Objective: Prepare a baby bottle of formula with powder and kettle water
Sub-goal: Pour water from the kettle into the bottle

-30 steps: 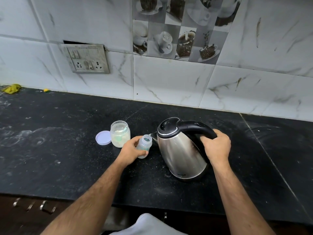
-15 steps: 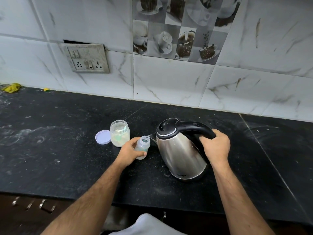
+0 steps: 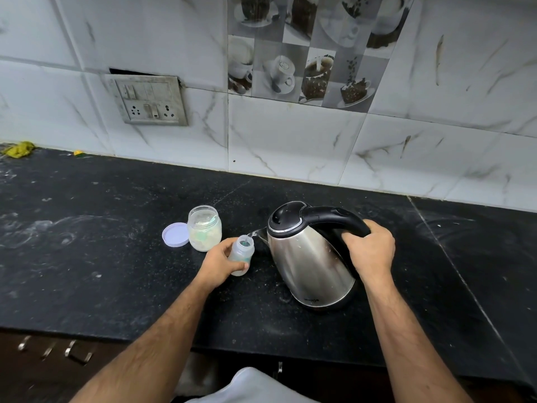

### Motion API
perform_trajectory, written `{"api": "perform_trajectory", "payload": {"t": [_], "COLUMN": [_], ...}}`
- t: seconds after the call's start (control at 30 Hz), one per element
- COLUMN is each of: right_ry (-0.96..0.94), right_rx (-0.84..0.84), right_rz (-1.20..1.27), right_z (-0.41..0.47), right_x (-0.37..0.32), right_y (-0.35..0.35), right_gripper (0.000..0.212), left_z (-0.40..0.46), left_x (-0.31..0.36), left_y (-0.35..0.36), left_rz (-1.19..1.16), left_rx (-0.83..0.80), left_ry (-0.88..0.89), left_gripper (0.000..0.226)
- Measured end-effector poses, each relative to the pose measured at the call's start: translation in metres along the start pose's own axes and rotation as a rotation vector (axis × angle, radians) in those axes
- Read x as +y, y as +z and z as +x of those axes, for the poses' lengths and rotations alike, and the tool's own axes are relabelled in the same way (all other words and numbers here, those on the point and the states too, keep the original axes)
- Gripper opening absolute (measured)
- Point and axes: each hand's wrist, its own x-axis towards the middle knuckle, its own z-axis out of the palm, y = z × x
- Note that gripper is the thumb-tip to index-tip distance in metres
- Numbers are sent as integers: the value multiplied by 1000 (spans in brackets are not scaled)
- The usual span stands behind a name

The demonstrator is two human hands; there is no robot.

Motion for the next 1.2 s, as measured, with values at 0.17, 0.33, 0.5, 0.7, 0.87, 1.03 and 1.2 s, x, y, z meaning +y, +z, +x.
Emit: {"api": "perform_trajectory", "payload": {"t": [0.17, 0.33, 0.5, 0.7, 0.87, 1.03, 1.2], "right_ry": [-16, -28, -30, -35, -45, -30, -26], "right_rx": [0, 0, 7, 1, -3, -2, -1], "right_rz": [-2, -11, -6, 34, 28, 18, 16], "right_z": [0, 0, 0, 0, 1, 1, 1], "right_x": [-1, -3, -4, -3, -2, -2, -3], "right_y": [-1, -3, -3, -3, -3, -2, -3], "right_gripper": [16, 18, 20, 12, 8, 13, 16], "left_z": [1, 0, 0, 1, 1, -1, -2], "left_x": [-2, -5, -6, -8, -9, -8, -7], "left_y": [0, 1, 2, 2, 4, 5, 5], "left_rz": [-4, -16, -23, -22, -44, -57, -62], "left_rx": [3, -3, 1, 4, 12, 15, 13], "left_ry": [-4, -9, -8, -4, -12, -6, -6], "left_gripper": [65, 66, 65, 66, 65, 63, 63]}}
